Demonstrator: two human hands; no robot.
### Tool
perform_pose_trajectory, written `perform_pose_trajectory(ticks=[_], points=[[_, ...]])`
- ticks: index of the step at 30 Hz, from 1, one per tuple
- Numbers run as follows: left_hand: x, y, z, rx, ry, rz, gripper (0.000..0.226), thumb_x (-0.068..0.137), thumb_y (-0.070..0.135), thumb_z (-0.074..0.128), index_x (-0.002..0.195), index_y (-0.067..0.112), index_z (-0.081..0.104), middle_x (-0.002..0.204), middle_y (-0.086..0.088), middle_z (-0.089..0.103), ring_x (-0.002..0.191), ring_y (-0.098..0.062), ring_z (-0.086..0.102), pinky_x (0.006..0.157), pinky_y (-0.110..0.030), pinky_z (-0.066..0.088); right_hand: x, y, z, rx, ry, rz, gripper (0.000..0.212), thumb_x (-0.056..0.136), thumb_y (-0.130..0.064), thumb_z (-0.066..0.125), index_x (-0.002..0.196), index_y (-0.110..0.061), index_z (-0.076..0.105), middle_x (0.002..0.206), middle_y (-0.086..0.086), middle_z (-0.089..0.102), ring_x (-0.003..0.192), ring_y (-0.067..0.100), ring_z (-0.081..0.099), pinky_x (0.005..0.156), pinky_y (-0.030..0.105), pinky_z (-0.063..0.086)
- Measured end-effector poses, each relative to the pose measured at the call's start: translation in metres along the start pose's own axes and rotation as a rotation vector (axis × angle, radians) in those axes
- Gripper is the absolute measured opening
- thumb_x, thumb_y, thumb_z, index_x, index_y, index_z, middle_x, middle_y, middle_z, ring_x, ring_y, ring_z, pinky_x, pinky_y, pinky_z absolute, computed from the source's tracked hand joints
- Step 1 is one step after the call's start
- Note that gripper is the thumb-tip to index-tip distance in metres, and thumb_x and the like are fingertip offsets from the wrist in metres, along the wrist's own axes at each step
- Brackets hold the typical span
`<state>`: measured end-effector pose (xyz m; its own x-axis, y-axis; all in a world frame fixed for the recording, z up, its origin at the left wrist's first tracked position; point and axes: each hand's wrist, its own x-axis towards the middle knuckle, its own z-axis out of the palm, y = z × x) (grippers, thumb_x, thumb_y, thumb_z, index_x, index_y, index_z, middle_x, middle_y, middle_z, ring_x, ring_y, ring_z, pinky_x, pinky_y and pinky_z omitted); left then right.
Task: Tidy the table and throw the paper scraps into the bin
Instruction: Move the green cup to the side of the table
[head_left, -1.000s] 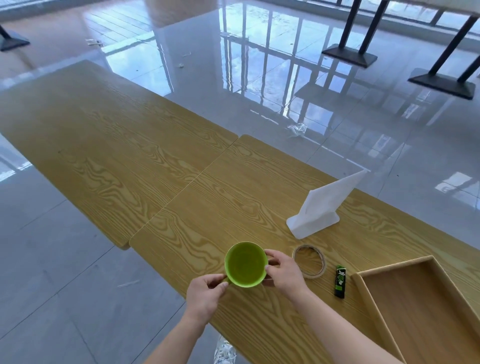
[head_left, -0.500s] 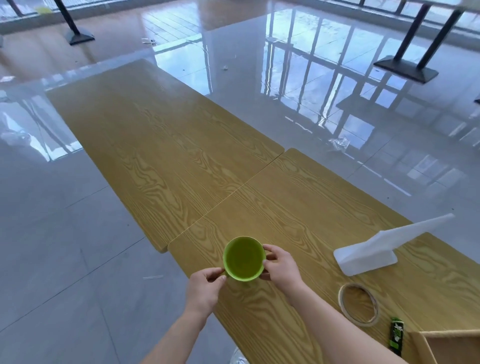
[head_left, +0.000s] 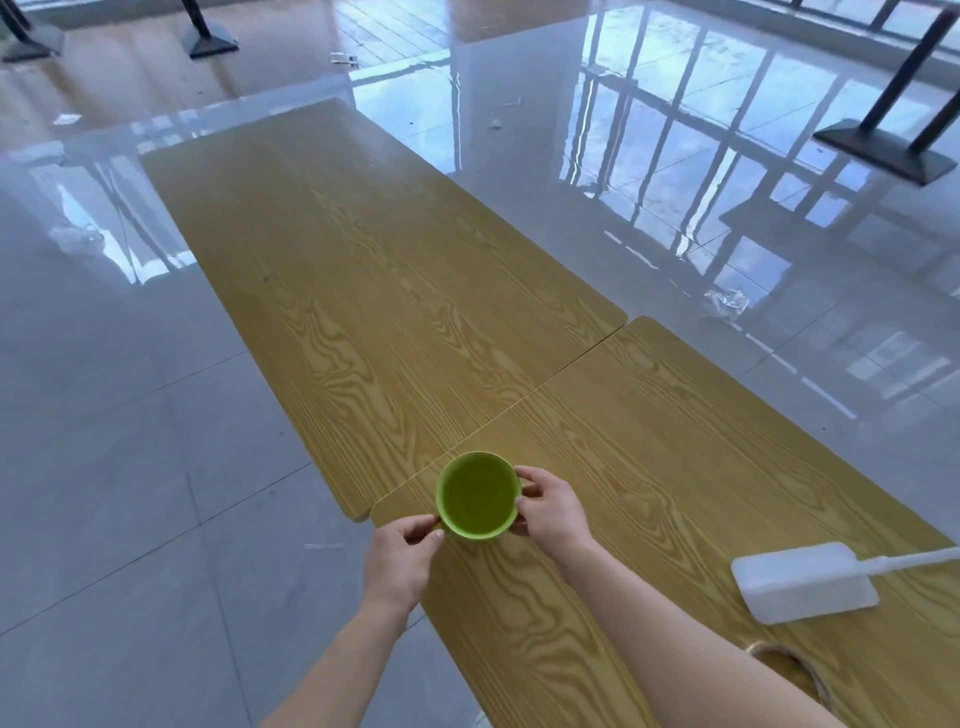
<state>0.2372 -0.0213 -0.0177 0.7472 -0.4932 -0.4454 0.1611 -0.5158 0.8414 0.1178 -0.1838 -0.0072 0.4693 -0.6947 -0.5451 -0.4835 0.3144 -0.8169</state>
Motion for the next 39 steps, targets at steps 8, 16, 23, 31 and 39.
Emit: perform_pose_trajectory(ticks=[8, 16, 23, 31, 39], points=[[0.013, -0.004, -0.012, -0.016, 0.039, -0.004, 0.022, 0.085, 0.015, 0.074, 0.086, 0.037, 0.071, 0.090, 0.009, 0.075, 0.090, -0.008, 0.069, 0.088, -0.034, 0.057, 0.012, -0.006, 0.017, 0.021, -0.003, -0.005, 0.037, 0.096, -0.008, 0.055, 0.130, -0.024, 0.060, 0.110, 0.002, 0.066, 0.089, 0.019, 0.072, 0.075, 0.036, 0.063], [0.022, -0.002, -0.010, -0.080, 0.020, -0.028, 0.021, 0.084, 0.013, 0.075, 0.088, 0.034, 0.073, 0.092, 0.007, 0.076, 0.092, -0.011, 0.070, 0.089, -0.037, 0.057, 0.016, -0.006, 0.021, 0.012, 0.060, -0.028, 0.036, 0.097, -0.013, 0.055, 0.129, -0.027, 0.060, 0.114, -0.001, 0.064, 0.096, 0.017, 0.068, 0.077, 0.035, 0.062], [0.023, 0.002, -0.011, 0.035, 0.028, 0.008, 0.021, 0.087, 0.016, 0.073, 0.108, 0.020, 0.074, 0.093, 0.012, 0.073, 0.092, -0.006, 0.067, 0.089, -0.032, 0.056, 0.018, -0.009, 0.020, 0.000, 0.044, -0.021, 0.036, 0.096, -0.010, 0.055, 0.128, -0.025, 0.060, 0.108, 0.000, 0.067, 0.091, 0.018, 0.071, 0.077, 0.038, 0.063], [0.018, 0.011, -0.013, 0.191, 0.032, 0.087, 0.025, 0.088, 0.018, 0.071, 0.113, 0.018, 0.072, 0.096, 0.011, 0.071, 0.093, -0.006, 0.065, 0.090, -0.034, 0.055, 0.015, -0.012, 0.018, -0.005, 0.029, -0.007, 0.035, 0.098, -0.010, 0.053, 0.131, -0.022, 0.057, 0.108, 0.003, 0.064, 0.091, 0.020, 0.070, 0.078, 0.037, 0.062], [0.010, 0.019, -0.016, 0.382, 0.087, 0.300, 0.033, 0.089, 0.020, 0.068, 0.121, 0.018, 0.064, 0.107, 0.004, 0.062, 0.094, -0.009, 0.060, 0.083, -0.031, 0.052, 0.005, -0.011, 0.008, -0.084, 0.054, -0.021, 0.036, 0.096, -0.020, 0.058, 0.132, -0.021, 0.055, 0.104, -0.002, 0.065, 0.088, 0.016, 0.069, 0.079, 0.037, 0.062]])
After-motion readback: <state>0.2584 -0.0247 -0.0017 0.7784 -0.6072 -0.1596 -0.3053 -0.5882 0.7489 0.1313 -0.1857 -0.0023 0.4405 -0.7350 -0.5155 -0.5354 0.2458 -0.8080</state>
